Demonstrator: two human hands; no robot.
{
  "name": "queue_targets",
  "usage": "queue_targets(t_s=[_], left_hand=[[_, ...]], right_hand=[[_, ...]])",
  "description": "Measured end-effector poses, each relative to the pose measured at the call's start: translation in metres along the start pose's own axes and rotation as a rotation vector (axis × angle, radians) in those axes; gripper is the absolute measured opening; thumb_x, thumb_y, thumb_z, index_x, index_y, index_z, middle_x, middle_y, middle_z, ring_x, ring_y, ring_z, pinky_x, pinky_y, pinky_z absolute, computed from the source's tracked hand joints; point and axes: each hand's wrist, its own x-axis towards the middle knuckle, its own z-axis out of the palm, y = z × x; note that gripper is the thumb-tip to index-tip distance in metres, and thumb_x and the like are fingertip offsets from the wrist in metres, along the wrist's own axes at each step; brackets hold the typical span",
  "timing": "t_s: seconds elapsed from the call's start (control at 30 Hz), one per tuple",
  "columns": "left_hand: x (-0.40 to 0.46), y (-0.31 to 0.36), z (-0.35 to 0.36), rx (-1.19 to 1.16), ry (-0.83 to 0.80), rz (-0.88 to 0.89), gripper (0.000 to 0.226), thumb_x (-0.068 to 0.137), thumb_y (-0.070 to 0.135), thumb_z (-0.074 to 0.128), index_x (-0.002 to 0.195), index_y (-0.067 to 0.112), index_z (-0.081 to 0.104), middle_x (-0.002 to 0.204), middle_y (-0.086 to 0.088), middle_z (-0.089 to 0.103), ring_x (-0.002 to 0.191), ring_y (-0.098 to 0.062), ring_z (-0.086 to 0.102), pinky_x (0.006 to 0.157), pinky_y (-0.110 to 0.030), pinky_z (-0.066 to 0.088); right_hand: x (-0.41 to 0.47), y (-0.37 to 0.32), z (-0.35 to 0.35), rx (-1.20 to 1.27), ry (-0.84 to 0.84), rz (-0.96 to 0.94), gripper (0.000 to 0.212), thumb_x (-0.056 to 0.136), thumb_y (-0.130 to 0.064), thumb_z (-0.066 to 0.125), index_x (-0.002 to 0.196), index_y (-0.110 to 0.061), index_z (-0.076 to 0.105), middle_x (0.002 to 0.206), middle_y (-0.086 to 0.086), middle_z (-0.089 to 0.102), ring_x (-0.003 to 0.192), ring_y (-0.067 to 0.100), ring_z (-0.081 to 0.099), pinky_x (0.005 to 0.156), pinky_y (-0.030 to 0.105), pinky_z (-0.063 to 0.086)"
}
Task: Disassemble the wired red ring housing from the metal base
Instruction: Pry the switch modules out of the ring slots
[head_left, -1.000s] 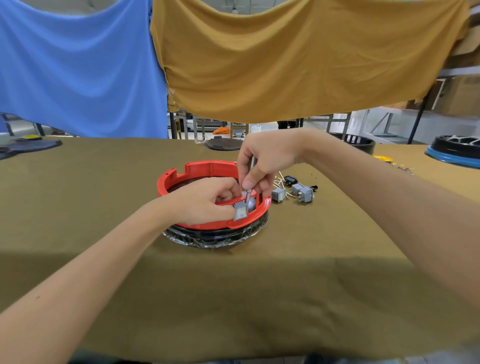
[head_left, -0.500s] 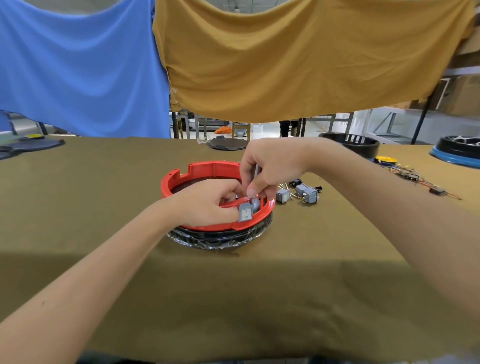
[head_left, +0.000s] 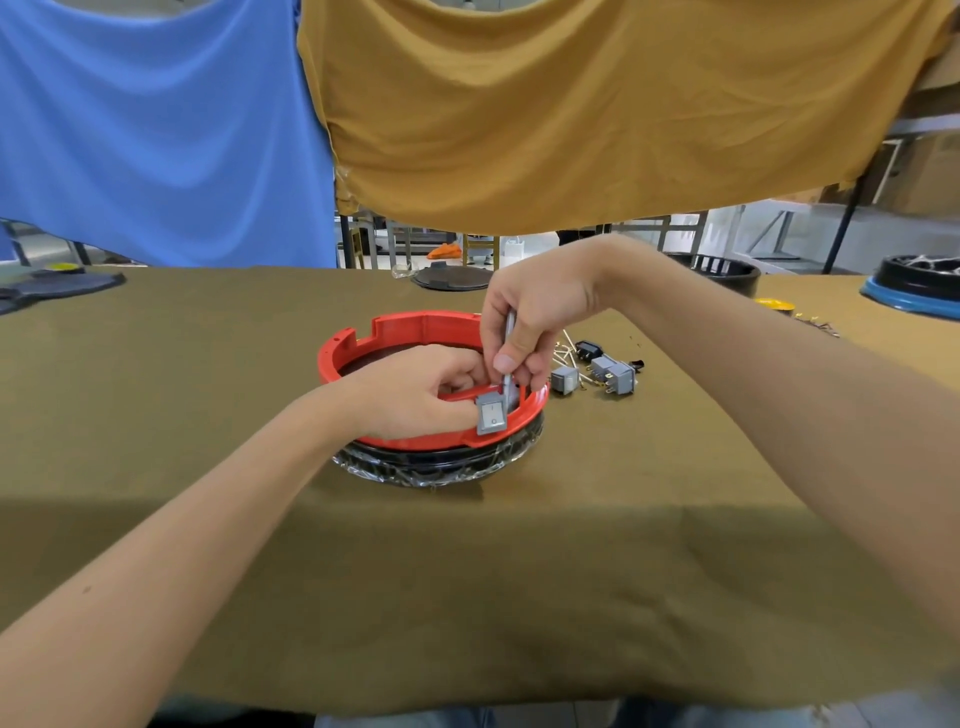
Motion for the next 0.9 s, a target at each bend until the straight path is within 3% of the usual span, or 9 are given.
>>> queue_targets(t_s=[0.2,0.3,0.4,0.47,0.57,0.67,0.8,0.83,0.9], left_hand=[[-0.001,-0.002,0.000,0.032,0.004,-0.022,0.057,0.072,0.063,0.049,0.107,0.020,0.063,0.093,-0.005,0.070,0.086,-0.024,0.064,0.084,-0.051,0.051],[0.000,-0.005,-0.001,0.063,0.005,-0.051,0.049,0.074,0.060,0.049,0.101,0.021,0.061,0.085,-0.005,0.067,0.070,-0.016,0.056,0.074,-0.044,0.049],[0.001,-0.005,-0.001,0.063,0.001,-0.059,0.035,0.078,0.051,0.050,0.096,0.023,0.060,0.074,0.007,0.061,0.061,-0.005,0.048,0.062,-0.031,0.042],[0.000,-0.006,-0.002,0.060,0.001,-0.073,0.033,0.078,0.050,0.049,0.097,0.025,0.060,0.078,0.009,0.064,0.066,-0.008,0.055,0.064,-0.032,0.046],[0.001,-0.007,-0.002,0.057,-0.013,-0.091,0.038,0.078,0.049,0.049,0.104,0.024,0.061,0.095,0.002,0.071,0.088,-0.017,0.065,0.082,-0.045,0.053],[0.001,-0.008,-0.003,0.043,0.006,-0.102,0.045,0.070,0.055,0.048,0.102,0.027,0.062,0.089,0.006,0.071,0.080,-0.013,0.065,0.078,-0.042,0.054],[0.003,-0.008,-0.001,0.025,0.022,-0.101,0.047,0.065,0.060,0.047,0.095,0.027,0.063,0.083,0.006,0.071,0.079,-0.018,0.065,0.076,-0.043,0.052],[0.003,-0.008,-0.001,0.019,0.030,-0.098,0.045,0.066,0.059,0.048,0.093,0.026,0.063,0.082,0.006,0.071,0.078,-0.018,0.065,0.076,-0.042,0.052],[0.005,-0.009,0.000,0.023,0.043,-0.087,0.033,0.073,0.051,0.053,0.091,0.025,0.063,0.079,0.005,0.071,0.075,-0.019,0.064,0.075,-0.043,0.051]], right_hand=[[-0.016,-0.001,0.005,-0.072,0.145,-0.030,0.005,0.089,-0.006,0.072,0.093,-0.006,0.074,0.080,0.021,0.072,0.062,0.015,0.069,0.061,0.023,0.057],[-0.033,0.005,0.008,-0.032,0.253,-0.060,0.008,0.092,-0.009,0.069,0.098,-0.010,0.075,0.075,0.007,0.073,0.060,0.013,0.067,0.061,0.024,0.057],[-0.047,0.018,0.024,0.064,0.363,-0.119,0.013,0.096,-0.011,0.065,0.102,-0.014,0.075,0.076,0.004,0.070,0.062,0.013,0.066,0.062,0.025,0.057],[-0.052,0.026,0.041,0.185,0.435,-0.173,0.018,0.098,-0.011,0.060,0.108,-0.016,0.074,0.079,0.002,0.069,0.068,0.014,0.065,0.064,0.025,0.056],[-0.048,0.036,0.072,0.418,0.539,-0.200,0.023,0.102,-0.010,0.052,0.116,-0.015,0.069,0.080,-0.001,0.065,0.072,0.010,0.060,0.067,0.023,0.053],[-0.037,0.040,0.102,0.346,0.755,-0.182,0.022,0.105,-0.022,0.046,0.097,-0.015,0.065,0.065,-0.012,0.054,0.062,0.008,0.049,0.064,0.030,0.045],[-0.026,0.048,0.127,0.352,0.922,-0.127,0.040,0.104,-0.040,0.043,0.082,-0.007,0.050,0.069,-0.004,0.042,0.066,0.015,0.043,0.070,0.049,0.047],[-0.024,0.048,0.130,0.363,0.906,-0.136,0.040,0.101,-0.042,0.049,0.085,-0.005,0.050,0.072,-0.002,0.043,0.068,0.015,0.044,0.073,0.048,0.049],[-0.019,0.047,0.134,0.338,0.839,-0.163,0.035,0.091,-0.040,0.067,0.091,-0.009,0.051,0.077,-0.003,0.049,0.067,0.007,0.047,0.067,0.029,0.049]])
